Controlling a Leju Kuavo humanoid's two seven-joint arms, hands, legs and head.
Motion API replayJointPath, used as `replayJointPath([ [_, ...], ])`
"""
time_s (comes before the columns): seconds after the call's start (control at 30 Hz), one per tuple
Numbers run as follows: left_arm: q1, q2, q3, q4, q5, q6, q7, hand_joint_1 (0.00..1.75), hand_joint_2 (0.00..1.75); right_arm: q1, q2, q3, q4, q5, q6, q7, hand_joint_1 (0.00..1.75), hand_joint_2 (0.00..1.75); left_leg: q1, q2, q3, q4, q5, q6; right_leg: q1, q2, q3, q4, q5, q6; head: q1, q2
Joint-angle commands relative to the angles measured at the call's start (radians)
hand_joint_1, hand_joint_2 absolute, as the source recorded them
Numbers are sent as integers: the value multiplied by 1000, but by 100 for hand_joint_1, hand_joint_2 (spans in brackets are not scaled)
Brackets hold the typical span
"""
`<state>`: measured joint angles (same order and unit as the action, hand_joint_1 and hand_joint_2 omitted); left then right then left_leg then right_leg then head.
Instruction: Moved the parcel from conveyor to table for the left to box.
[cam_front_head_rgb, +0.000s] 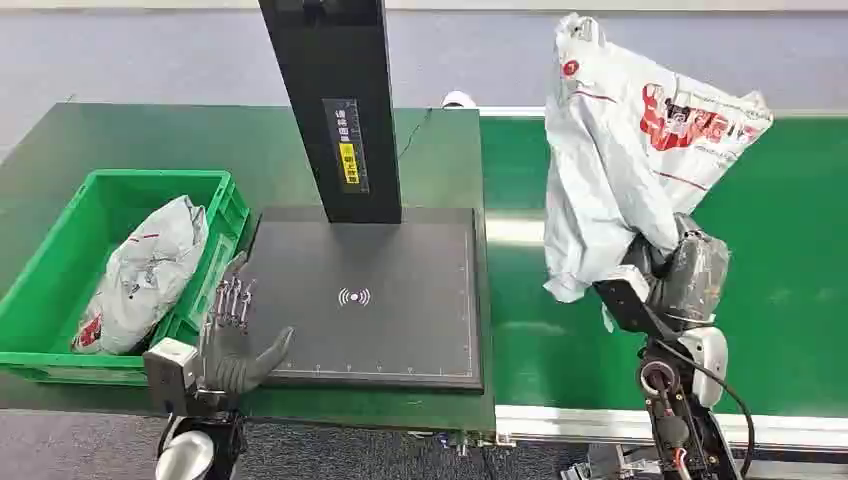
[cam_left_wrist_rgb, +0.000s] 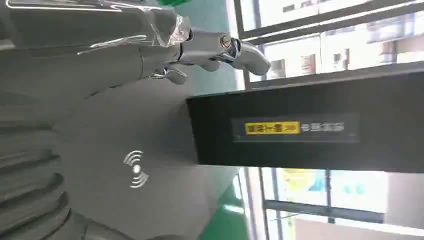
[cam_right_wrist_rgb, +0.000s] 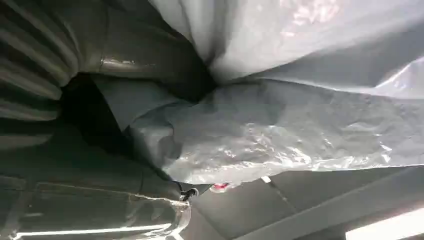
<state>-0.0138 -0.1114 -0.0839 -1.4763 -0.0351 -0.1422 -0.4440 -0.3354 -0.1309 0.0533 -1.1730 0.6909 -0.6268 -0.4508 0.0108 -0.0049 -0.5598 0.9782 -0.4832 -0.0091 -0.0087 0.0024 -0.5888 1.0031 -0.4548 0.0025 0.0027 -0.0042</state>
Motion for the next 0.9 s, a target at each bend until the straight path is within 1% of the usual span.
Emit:
replayJointPath([
  [0.03, -88, 41, -43, 119, 8, -117, -6, 0, 175, -45, 81, 341, -41, -6, 61, -21, 175, 175, 0, 4, 2, -1, 0, 0, 0, 4, 0, 0, 1, -1, 0, 0],
  [0.07, -91, 43, -45, 128, 13, -121, -7, 0, 175, -43, 76, 368, -43, -34, 114, -30, 175, 175, 0, 5, 2, -1, 0, 0, 0, 4, 0, -1, 1, -1, 0, 0],
  [0.13, -91, 43, -45, 128, 13, -121, -7, 0, 175, -43, 76, 368, -43, -34, 114, -30, 175, 175, 0, 5, 2, -1, 0, 0, 0, 4, 0, -1, 1, -1, 0, 0],
  [0.17, -94, 45, -46, 136, 16, -122, -9, 0, 175, -42, 76, 380, -41, -37, 125, -31, 175, 175, 0, 5, 2, -1, 0, 0, 0, 4, 1, -1, 1, -1, 0, 0],
  [0.2, -98, 48, -48, 144, 22, -126, -11, 0, 175, -43, 69, 403, -42, -50, 161, -32, 175, 175, 0, 3, 2, -1, 0, 0, 0, 3, 0, 0, 1, -1, 0, 0],
  [0.23, -97, 49, -47, 145, 23, -126, -12, 0, 175, -37, 70, 406, -41, -48, 157, -32, 175, 175, 0, 3, 2, -1, 1, 0, 0, 2, 1, -1, 1, -1, 0, 0],
  [0.27, -99, 47, -42, 152, 66, -152, -5, 0, 175, -42, 52, 432, -55, -55, 202, -56, 175, 175, 0, 2, 4, -2, 1, 0, 0, 2, 3, -1, 0, 0, 0, 0],
  [0.33, -105, 56, -45, 174, 120, -192, 31, 0, 175, -47, 48, 477, -77, -56, 282, -69, 175, 175, 0, 1, 3, -1, 1, 0, 0, 0, 3, -1, 0, 0, 0, 0],
  [0.37, -114, 60, -52, 189, 124, -206, 28, 0, 175, -50, 45, 498, -83, -46, 314, -68, 175, 175, 0, 2, 3, -1, 0, 0, 0, 1, 3, -1, 0, 0, 0, 0],
  [0.43, -140, 52, -63, 208, 91, -181, 5, 0, 175, -55, 31, 533, -87, -22, 384, -45, 175, 175, -1, 2, 3, -1, 0, 0, 0, 2, 2, -1, 0, 0, 0, 0],
  [0.57, -161, 43, -68, 223, 58, -170, 16, 0, 175, -60, 13, 583, -33, 40, 516, -28, 175, 175, 0, -2, 2, -1, 1, 0, 0, -2, 2, -1, 0, 0, 0, 0],
  [0.6, -160, 43, -63, 229, 84, -198, 25, 0, 175, -64, 9, 595, -18, 56, 535, -23, 175, 175, 0, -2, 2, -1, 1, 0, 0, -2, 2, -1, 0, -1, 0, 0],
  [0.67, -160, 53, -54, 244, 90, -212, 33, 0, 175, -84, -1, 631, 26, 133, 579, 27, 175, 175, 0, 0, 2, -1, 1, 0, 0, 0, 2, -1, 0, 0, 0, 0],
  [0.77, -160, 46, -33, 226, 52, -177, -7, 0, 175, -112, -29, 685, 72, 274, 629, 126, 175, 175, 0, 2, 5, -3, 1, 1, 0, 1, 4, -3, 1, 0, 0, 0],
  [0.8, -157, 45, -28, 218, 52, -177, -6, 0, 175, -115, -33, 692, 79, 285, 635, 128, 175, 175, 0, 2, 4, -2, 1, 1, 1, 1, 4, -3, 1, 0, 0, 0],
  [0.87, -139, 33, 1, 174, 48, -148, -4, 0, 175, -135, -36, 707, 108, 308, 686, 161, 175, 175, 0, 1, 3, -1, 1, 0, 1, 1, 3, -2, 1, 0, 0, 0],
  [0.9, -139, 36, 3, 171, 49, -149, -4, 0, 175, -137, -36, 706, 109, 308, 686, 161, 175, 175, 0, 1, 2, -1, 1, 0, 0, 0, 2, -1, 0, 0, 0, 0],
])
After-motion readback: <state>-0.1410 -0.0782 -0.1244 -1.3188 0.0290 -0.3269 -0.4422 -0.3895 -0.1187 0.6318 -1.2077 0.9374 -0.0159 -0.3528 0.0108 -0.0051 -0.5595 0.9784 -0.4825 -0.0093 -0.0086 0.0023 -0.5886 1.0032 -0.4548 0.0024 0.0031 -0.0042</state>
